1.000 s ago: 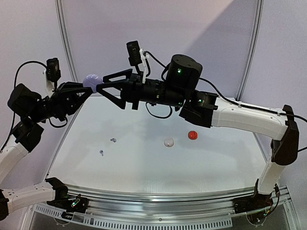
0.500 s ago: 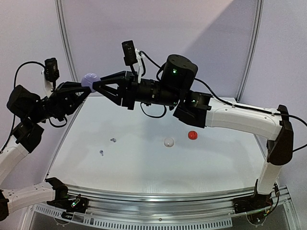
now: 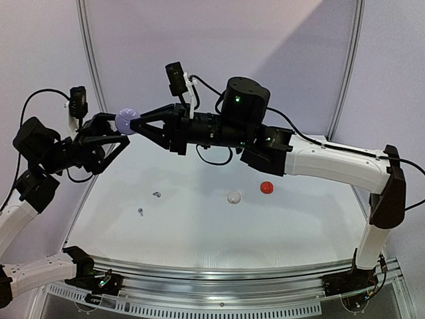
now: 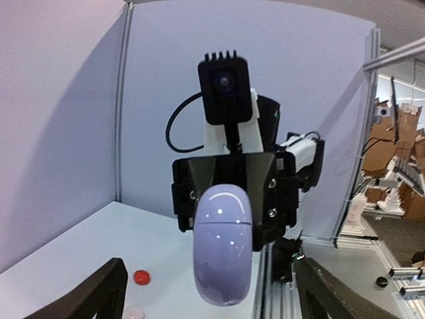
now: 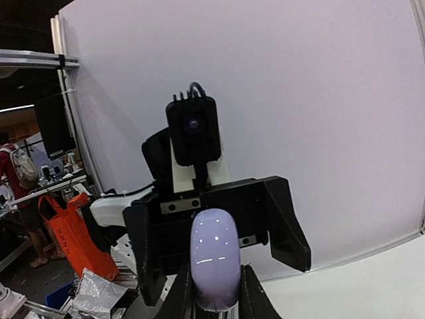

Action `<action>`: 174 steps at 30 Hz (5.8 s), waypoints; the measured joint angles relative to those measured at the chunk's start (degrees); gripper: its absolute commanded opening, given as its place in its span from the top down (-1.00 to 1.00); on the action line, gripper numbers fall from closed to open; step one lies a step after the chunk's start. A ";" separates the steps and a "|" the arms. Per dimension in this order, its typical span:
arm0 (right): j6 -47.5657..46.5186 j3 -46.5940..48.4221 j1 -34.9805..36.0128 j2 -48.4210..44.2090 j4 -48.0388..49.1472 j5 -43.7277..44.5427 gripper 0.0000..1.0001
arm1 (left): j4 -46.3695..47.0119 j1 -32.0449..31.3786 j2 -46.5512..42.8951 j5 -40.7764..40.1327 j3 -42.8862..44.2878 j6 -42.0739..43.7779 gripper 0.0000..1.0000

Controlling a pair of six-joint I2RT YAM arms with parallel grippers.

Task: Insert the wireless bluetooth earbuds into the charging case
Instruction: Move the left earbud to the corner of the board, then move the right earbud to the corner of the board.

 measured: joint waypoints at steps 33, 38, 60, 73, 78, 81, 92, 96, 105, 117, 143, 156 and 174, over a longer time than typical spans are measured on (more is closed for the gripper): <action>3.32 -32.57 -12.07 -21.00 -10.75 19.12 1.00 | -62.05 13.75 71.65 -27.02 33.42 77.77 0.03; 3.58 -33.07 -12.07 -21.79 -10.78 19.58 1.00 | -62.58 12.50 73.22 -28.35 33.40 80.78 0.23; 4.00 -33.14 -12.07 -21.84 -10.86 19.71 1.00 | -61.13 10.19 73.94 -25.55 29.68 77.75 0.94; 4.46 -33.14 -12.07 -21.90 -11.58 19.71 1.00 | -56.50 -1.92 68.00 -18.05 18.62 58.45 0.85; 4.46 -33.38 -12.07 -22.25 -11.78 19.71 1.00 | -52.50 -8.68 67.38 -15.26 16.33 49.05 0.69; 4.46 -33.68 -12.07 -22.69 -12.17 19.71 1.00 | -50.56 -11.41 67.43 -14.29 16.24 44.48 0.53; 4.46 -34.29 -12.07 -25.00 -14.08 20.22 1.00 | -51.36 -16.11 68.70 -7.45 16.94 38.56 0.27; 4.44 -34.29 -12.07 -25.22 -14.25 20.44 1.00 | -52.78 -16.11 68.81 -6.40 16.94 38.36 0.28; 4.39 -34.29 -12.07 -25.22 -14.27 20.65 1.00 | -55.36 -14.58 64.87 -5.77 16.92 38.86 0.28; 4.35 -34.29 -12.07 -25.22 -14.27 20.61 1.00 | -61.66 12.72 46.86 -18.62 10.51 54.31 -0.09; 5.14 -33.38 -12.07 -25.05 -16.06 19.54 1.00 | -57.86 16.41 57.44 -28.06 10.43 32.83 0.19; 5.29 -33.38 -12.07 -25.05 -16.92 19.58 1.00 | -57.96 14.69 60.78 -26.21 12.17 31.08 0.43; 5.29 -33.38 -12.07 -25.05 -17.33 20.06 1.00 | -58.90 3.30 60.81 -20.52 12.37 29.64 0.32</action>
